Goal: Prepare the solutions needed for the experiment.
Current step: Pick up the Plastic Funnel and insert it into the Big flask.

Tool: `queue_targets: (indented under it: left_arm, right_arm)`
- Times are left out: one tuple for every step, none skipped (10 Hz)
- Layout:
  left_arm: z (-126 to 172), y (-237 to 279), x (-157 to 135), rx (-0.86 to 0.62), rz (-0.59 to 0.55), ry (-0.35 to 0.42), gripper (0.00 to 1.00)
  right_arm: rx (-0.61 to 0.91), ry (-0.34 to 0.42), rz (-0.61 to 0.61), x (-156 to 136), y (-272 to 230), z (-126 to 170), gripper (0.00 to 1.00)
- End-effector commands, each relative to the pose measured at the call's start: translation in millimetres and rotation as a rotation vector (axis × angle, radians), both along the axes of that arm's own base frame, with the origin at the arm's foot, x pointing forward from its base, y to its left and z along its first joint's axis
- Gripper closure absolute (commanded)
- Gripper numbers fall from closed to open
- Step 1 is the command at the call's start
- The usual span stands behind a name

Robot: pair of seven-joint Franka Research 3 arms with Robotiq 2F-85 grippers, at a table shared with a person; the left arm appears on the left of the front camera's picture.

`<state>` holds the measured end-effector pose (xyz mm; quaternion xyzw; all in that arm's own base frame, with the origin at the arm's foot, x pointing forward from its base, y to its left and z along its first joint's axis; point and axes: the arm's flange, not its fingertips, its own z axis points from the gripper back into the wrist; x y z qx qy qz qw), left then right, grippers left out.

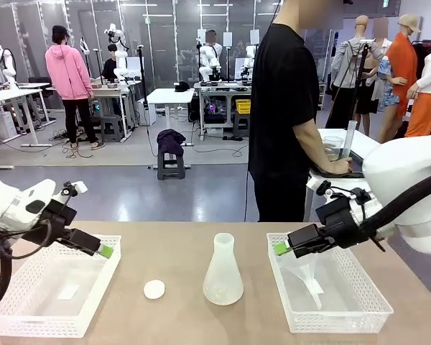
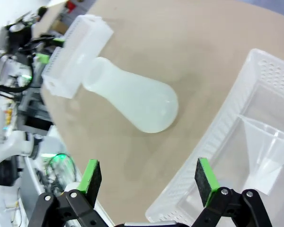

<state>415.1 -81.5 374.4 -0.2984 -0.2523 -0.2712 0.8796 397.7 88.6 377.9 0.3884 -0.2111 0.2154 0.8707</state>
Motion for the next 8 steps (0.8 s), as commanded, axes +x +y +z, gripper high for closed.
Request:
queue_targets:
  left_arm:
    - [-18,-3,24,-0.164,-0.035,0.037,0.0]
    - [-20,0,28,-0.228,-0.045,0.056,0.0]
    - [-20,2,28,-0.257,-0.048,0.058,0.0]
    - [-7,8,8,-0.142,-0.018,0.047,0.0]
    - [-7,8,8,-0.142,-0.018,0.047,0.0]
    - [-7,8,8,-0.142,-0.018,0.047,0.0]
    - [-9,7,10,-0.179,-0.014,0.064,0.0]
    - [-9,9,18,-0.308,-0.041,0.127,0.0]
  right_arm:
    - [0.162,0.033,0.056,20,10,-17,0.0]
    - [0.212,0.018,0.062,21,9,-19,0.0]
    - [0.228,-0.002,0.054,19,10,-19,0.0]
    - [0.176,0.022,0.047,2,6,0,0.0]
    - [0.176,0.022,0.047,2,6,0,0.0]
    - [0.176,0.022,0.047,2,6,0,0.0]
    - [0.221,0.047,0.053,5,12,-11,0.0]
    - [0.294,0.109,0.045,12,7,-12,0.0]
